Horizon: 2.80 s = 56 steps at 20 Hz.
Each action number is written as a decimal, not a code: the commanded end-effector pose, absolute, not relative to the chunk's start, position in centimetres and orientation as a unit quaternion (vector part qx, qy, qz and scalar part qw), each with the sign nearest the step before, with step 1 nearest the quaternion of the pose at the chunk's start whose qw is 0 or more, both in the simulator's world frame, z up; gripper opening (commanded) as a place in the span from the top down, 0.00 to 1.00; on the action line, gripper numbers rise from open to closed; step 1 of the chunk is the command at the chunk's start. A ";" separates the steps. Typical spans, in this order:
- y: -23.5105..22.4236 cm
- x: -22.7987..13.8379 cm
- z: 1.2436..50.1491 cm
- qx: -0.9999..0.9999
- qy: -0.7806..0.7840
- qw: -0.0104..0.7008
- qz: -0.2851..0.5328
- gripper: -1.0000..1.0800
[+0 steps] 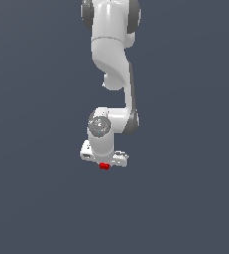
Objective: Pick up the red cube and move it to a goal position.
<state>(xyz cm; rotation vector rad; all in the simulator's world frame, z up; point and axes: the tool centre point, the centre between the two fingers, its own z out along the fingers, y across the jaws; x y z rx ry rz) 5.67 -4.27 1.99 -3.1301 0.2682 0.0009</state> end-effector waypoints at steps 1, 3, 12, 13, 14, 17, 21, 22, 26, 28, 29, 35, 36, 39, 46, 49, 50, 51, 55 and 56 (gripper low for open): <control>-4.3 5.7 2.0 -0.996 0.085 0.000 0.000 1.00; -4.3 5.7 2.0 -0.996 0.085 0.000 0.000 1.00; -3.8 5.4 4.2 -0.996 0.085 0.000 0.000 1.00; -3.7 5.4 4.7 -0.996 0.085 0.000 0.000 1.00; -3.5 5.3 5.3 -0.996 0.085 0.000 0.000 1.00; -3.1 5.1 7.5 -0.996 0.085 0.000 0.000 1.00; -2.2 4.7 11.4 -0.996 0.085 0.000 0.000 1.00; -2.0 4.6 12.5 -0.996 0.085 0.000 0.000 1.00; -1.0 4.1 17.3 -0.996 0.086 0.000 0.000 1.00; -0.4 3.9 19.7 -0.996 0.086 0.000 0.000 1.00; -0.2 3.8 20.9 -0.996 0.086 0.000 0.000 1.00; 1.4 3.2 28.2 -0.996 0.086 0.000 0.000 1.00; 1.6 3.1 29.4 -0.996 0.086 0.000 0.000 1.00; 2.4 2.8 32.9 -0.996 0.086 0.000 0.000 1.00; 4.0 2.3 40.5 -0.996 0.086 0.000 0.000 1.00; 4.6 2.2 43.3 -0.996 0.086 0.000 0.000 1.00; 4.8 2.2 44.1 -0.996 0.086 0.000 0.000 1.00; 5.0 2.2 44.9 -0.996 0.086 0.000 0.000 1.00; 5.5 2.1 47.2 -0.996 0.086 0.000 0.000 1.00; 5.6 2.1 47.7 -0.996 0.086 0.000 0.000 1.00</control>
